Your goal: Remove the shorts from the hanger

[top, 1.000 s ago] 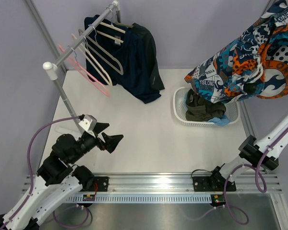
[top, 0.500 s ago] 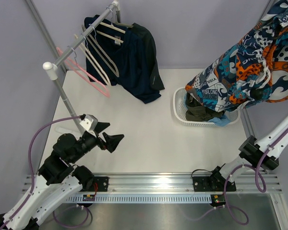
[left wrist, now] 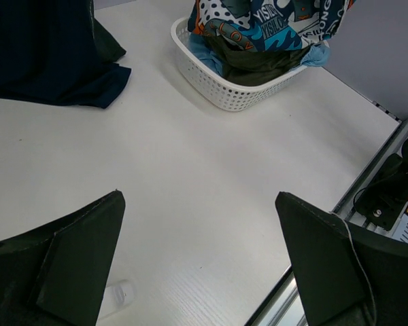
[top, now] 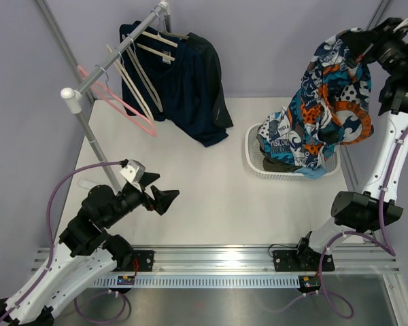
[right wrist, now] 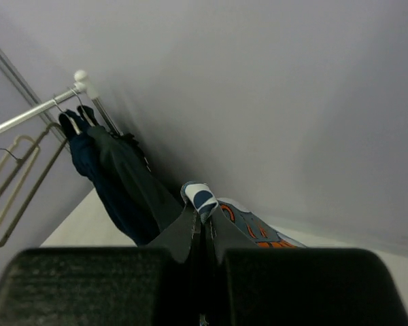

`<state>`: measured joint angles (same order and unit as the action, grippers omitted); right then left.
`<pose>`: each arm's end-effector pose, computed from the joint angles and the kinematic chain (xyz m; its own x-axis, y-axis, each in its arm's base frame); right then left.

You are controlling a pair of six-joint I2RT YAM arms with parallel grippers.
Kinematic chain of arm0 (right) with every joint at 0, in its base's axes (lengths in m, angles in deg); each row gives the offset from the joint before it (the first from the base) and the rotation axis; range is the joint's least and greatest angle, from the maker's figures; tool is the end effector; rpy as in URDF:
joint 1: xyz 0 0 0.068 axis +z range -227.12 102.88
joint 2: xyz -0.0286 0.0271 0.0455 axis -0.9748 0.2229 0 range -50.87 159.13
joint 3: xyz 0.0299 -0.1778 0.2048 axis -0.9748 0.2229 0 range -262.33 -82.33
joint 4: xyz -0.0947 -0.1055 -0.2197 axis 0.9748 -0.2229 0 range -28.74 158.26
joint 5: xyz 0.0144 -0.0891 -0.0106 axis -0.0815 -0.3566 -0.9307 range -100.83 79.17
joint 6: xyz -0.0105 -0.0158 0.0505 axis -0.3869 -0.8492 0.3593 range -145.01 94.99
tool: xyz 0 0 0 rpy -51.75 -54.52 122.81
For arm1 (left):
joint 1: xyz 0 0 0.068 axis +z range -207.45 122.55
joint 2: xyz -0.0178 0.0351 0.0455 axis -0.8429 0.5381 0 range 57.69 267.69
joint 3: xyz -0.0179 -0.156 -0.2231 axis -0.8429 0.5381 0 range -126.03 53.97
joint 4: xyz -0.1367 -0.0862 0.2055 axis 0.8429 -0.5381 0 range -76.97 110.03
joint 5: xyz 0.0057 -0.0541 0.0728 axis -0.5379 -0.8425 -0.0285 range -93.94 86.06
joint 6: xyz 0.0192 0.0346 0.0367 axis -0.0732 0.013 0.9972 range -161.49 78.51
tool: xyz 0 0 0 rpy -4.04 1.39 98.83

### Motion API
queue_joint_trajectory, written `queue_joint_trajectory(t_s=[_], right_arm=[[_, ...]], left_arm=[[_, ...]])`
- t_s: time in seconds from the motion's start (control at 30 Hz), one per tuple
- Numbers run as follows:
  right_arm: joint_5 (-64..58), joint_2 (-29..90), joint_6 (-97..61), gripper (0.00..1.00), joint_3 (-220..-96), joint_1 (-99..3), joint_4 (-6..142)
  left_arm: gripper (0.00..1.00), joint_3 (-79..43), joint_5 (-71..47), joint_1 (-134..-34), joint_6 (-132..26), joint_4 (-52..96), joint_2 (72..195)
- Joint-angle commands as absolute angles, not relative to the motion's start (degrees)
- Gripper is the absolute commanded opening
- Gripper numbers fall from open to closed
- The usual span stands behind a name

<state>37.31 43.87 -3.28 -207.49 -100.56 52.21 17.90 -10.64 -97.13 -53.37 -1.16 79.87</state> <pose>0.3018 -0.1019 0.5767 0.0647 0.2413 -0.9683 -0.4526 0.8719 0.1870 0.0800 -0.0718 0.3163 -0.2446 -0.0627 -0.9676 0.6876 0.6924 -0.2187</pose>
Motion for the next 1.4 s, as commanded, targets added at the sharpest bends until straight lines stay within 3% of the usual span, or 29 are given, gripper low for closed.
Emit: queue_joint_trajectory(t_s=[0.0, 0.43, 0.73, 0.9, 1.1, 1.37], right_arm=[[32.3, 40.5, -13.3, 0.00, -201.8, -97.1, 48.3], [27.9, 37.6, -15.0, 0.00, -175.3, -79.5, 50.2], [28.6, 35.1, -18.8, 0.00, -151.1, -79.1, 46.9], [27.6, 39.9, -21.8, 0.00, -145.9, -79.1, 45.8], [28.4, 46.7, -25.0, 0.20, -148.3, -79.0, 45.1], [35.8, 38.5, -39.1, 0.82, -161.0, -79.1, 28.0]], left_arm=[[0.99, 18.3, -12.0, -97.3, -53.9, 2.4, 79.0], [0.99, 18.7, -13.3, -97.3, -53.2, 5.3, 82.3], [0.99, 20.3, -12.7, -97.3, -53.9, 5.8, 81.1], [0.99, 20.1, -13.5, -97.3, -53.4, 6.7, 82.3], [0.99, 19.8, -14.5, -97.3, -53.2, 8.5, 84.7], [0.99, 20.0, -14.4, -97.3, -53.4, 8.9, 84.2]])
